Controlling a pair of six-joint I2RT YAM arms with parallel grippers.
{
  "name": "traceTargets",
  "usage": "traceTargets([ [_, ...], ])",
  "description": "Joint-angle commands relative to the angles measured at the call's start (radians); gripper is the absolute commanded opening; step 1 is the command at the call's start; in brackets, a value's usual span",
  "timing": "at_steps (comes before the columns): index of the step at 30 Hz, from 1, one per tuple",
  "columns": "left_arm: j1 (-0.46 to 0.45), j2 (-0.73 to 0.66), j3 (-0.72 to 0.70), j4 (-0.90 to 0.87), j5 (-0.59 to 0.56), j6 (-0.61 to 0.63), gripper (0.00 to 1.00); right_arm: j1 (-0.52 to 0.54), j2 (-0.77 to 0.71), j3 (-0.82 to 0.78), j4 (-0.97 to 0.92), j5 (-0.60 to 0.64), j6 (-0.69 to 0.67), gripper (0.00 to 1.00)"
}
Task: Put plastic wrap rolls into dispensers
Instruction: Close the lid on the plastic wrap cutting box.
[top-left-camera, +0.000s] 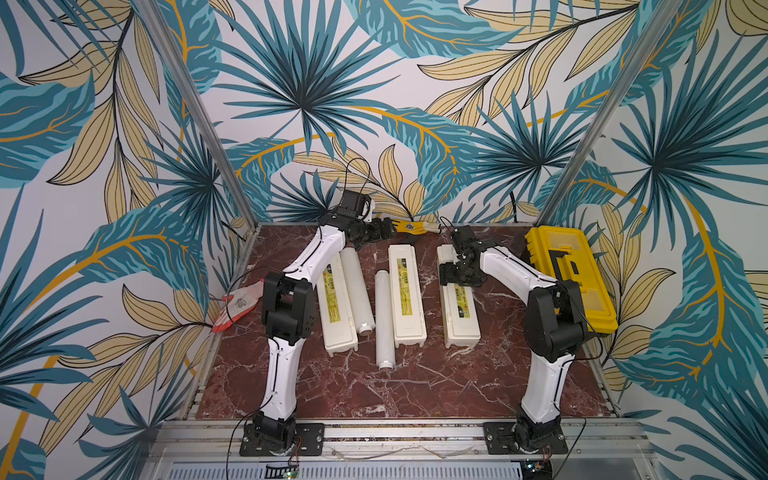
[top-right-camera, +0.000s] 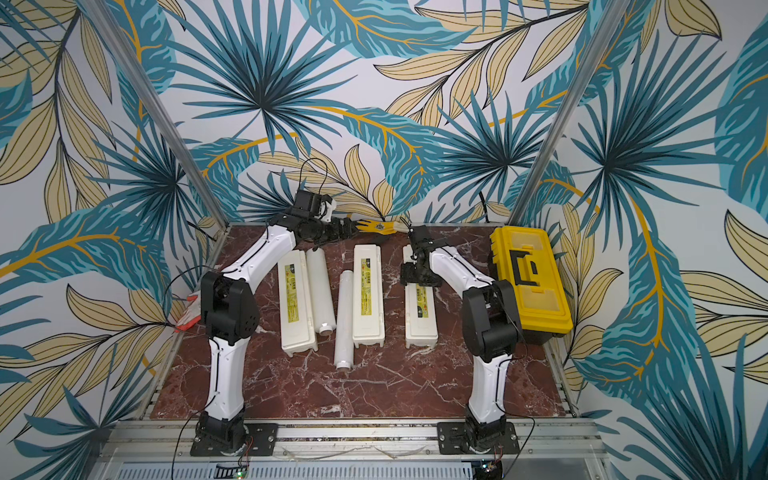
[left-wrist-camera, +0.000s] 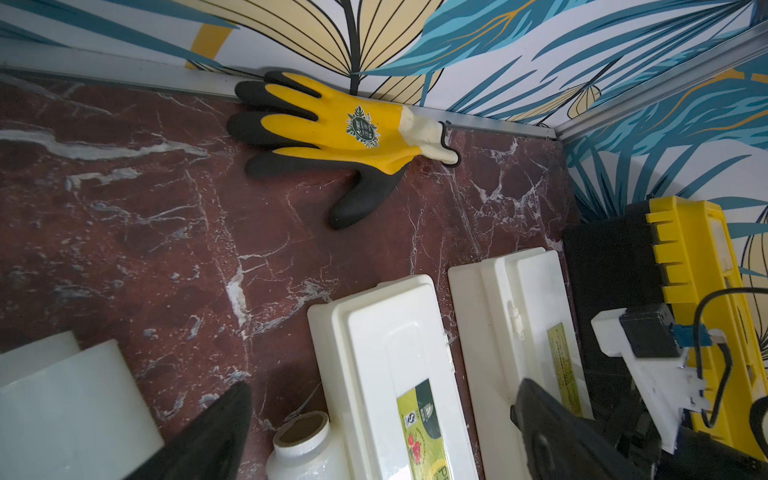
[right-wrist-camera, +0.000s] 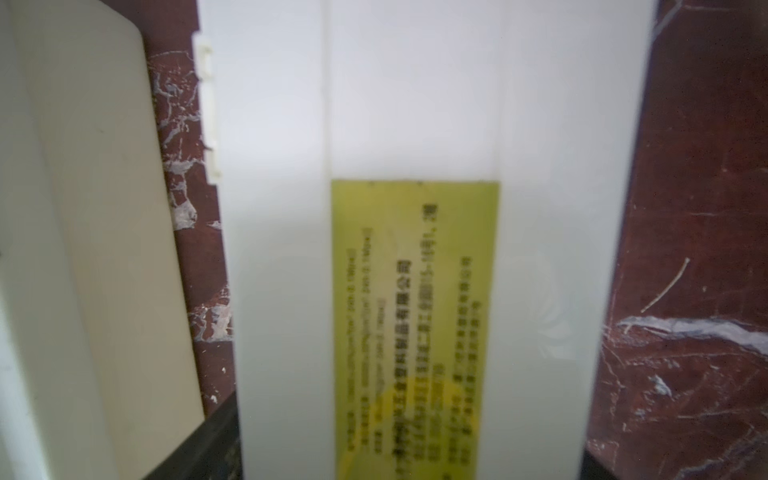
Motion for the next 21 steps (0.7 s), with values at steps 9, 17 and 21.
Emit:
traceTargets([
  [9, -0.014, 0.014, 0.067, 0.003, -0.007, -0.008, 0.99, -0.019, -0.021, -0.060, 0.020, 0.055, -0.013, 0.99],
  [17, -0.020, 0.020, 0.072, 0.004, -0.006, -0.010, 0.99, -0.020, -0.043, -0.050, -0.009, 0.071, -0.009, 0.99],
  [21, -0.026, 0.019, 0.072, 0.003, -0.004, -0.010, 0.99, -0.020, -0.052, -0.040, -0.020, 0.069, -0.014, 0.99],
])
